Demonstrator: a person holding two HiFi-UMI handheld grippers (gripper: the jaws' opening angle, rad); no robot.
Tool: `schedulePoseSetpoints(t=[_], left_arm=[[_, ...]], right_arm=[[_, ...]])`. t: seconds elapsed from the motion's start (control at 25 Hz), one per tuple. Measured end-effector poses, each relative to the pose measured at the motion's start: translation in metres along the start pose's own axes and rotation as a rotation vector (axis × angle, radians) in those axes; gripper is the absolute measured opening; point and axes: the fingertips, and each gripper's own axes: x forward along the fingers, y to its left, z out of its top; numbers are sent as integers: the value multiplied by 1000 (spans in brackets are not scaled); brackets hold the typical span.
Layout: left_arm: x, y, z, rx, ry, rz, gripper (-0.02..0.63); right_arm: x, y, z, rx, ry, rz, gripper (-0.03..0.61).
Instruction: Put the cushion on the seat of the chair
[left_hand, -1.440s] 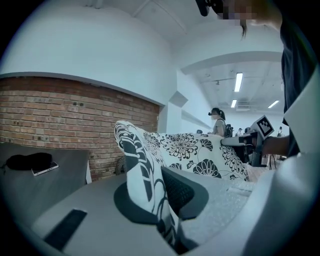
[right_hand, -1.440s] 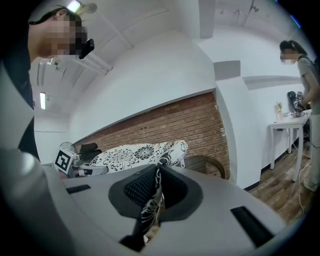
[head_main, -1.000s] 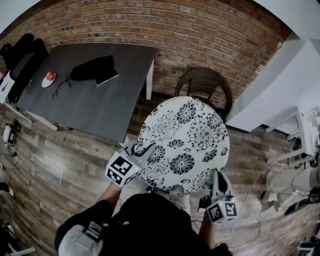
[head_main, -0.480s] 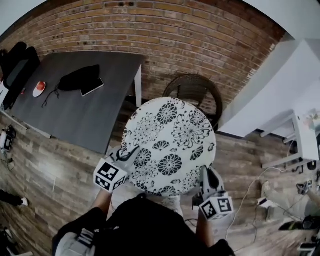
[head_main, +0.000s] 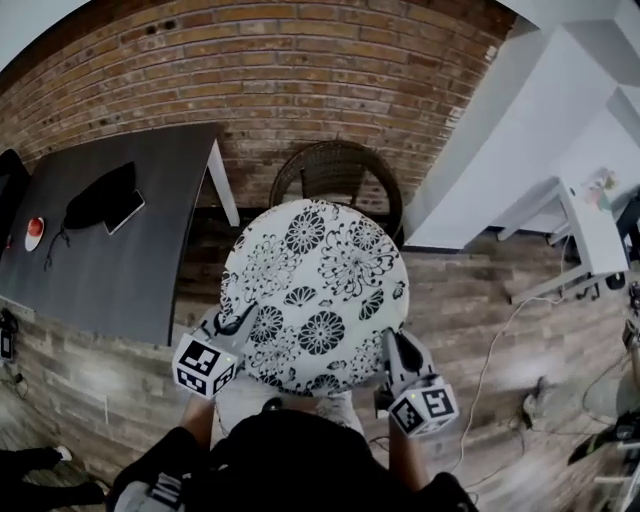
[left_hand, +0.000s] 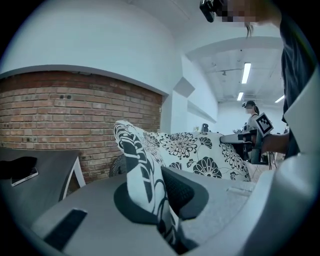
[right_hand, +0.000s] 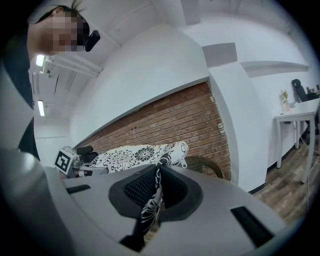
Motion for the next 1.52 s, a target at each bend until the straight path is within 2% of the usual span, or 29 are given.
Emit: schedulePoseSetpoints(t=[0.4,0.72,0.92,1.08,1.52], left_arm=[[73,-1,7,11,28,-42,12],[123,-6,19,9,63,-51,12],[152,-1,25,3,82,-28,12],[175,3,30,-3,102,2,12],[234,7,41,-19,132,82,12]], right_arm=[[17,-61,8,22,10,-61,18],[41,-103,22,36,15,-57,18],[63,-126,30,69,37,-28,18],[86,-145,46,101,-6,22,18],[131,-205,55,120,47,92,18]])
